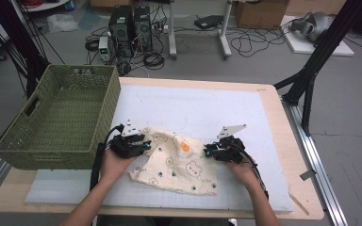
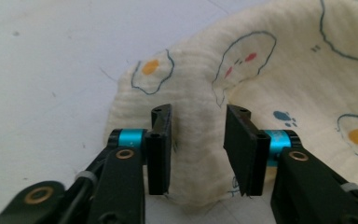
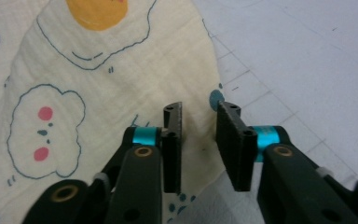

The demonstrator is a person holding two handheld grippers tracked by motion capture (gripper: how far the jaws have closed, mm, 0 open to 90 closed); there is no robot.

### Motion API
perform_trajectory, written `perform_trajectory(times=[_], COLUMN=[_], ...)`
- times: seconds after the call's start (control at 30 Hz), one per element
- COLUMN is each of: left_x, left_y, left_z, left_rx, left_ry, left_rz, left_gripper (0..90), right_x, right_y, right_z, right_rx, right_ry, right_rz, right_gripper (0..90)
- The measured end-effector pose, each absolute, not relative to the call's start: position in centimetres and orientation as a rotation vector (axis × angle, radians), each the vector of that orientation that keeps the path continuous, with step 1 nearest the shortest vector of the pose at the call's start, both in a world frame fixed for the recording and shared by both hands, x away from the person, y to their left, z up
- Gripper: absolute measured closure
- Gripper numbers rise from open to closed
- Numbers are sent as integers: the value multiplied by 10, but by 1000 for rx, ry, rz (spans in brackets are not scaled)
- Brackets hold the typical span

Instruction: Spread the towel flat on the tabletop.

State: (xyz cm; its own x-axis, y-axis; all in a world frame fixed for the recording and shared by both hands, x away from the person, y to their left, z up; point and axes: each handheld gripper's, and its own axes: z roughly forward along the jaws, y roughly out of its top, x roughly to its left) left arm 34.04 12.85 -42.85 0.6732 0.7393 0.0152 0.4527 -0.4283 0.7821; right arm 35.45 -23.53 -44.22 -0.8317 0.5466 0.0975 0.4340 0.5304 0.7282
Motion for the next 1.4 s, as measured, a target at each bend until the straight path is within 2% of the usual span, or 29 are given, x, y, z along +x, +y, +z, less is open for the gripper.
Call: perform_trajectory(times=[0.13,0.23,0.27,0.57,0.63,0.67,0.7,0.77,0.87,1.1,1.17,1.2,1.3,1.4], left_x=[346,348,348,367,368,368,366,363,355,335,332,330,322,314], left_y=[121,118,117,130,131,131,131,130,133,142,145,146,146,147], left_z=[-440,-441,-441,-418,-414,-413,-412,-411,-409,-412,-414,-415,-418,-425], left_rx=[2168,2176,2175,2009,1997,1983,1988,2014,2009,2007,2011,2024,2048,2078], left_ry=[923,907,911,1001,1001,1003,994,978,957,907,890,872,830,802], left_rz=[443,482,491,557,555,559,549,544,542,524,499,477,449,426], left_gripper=[701,854,859,844,788,715,670,656,632,608,634,686,761,759], right_x=[355,354,353,339,336,334,333,332,330,312,306,303,297,295], right_y=[-237,-239,-240,-255,-258,-259,-259,-261,-262,-253,-248,-246,-239,-233], right_z=[-443,-441,-440,-419,-416,-415,-414,-414,-412,-409,-413,-416,-424,-432], right_rx=[833,833,836,818,812,807,807,818,830,732,696,685,655,646], right_ry=[2642,2639,2639,2546,2535,2531,2524,2520,2499,2509,2542,2562,2609,2663], right_rz=[1183,1198,1214,1250,1257,1255,1244,1259,1260,1312,1330,1334,1341,1348], right_gripper=[860,879,880,883,883,880,874,845,753,694,667,647,596,547])
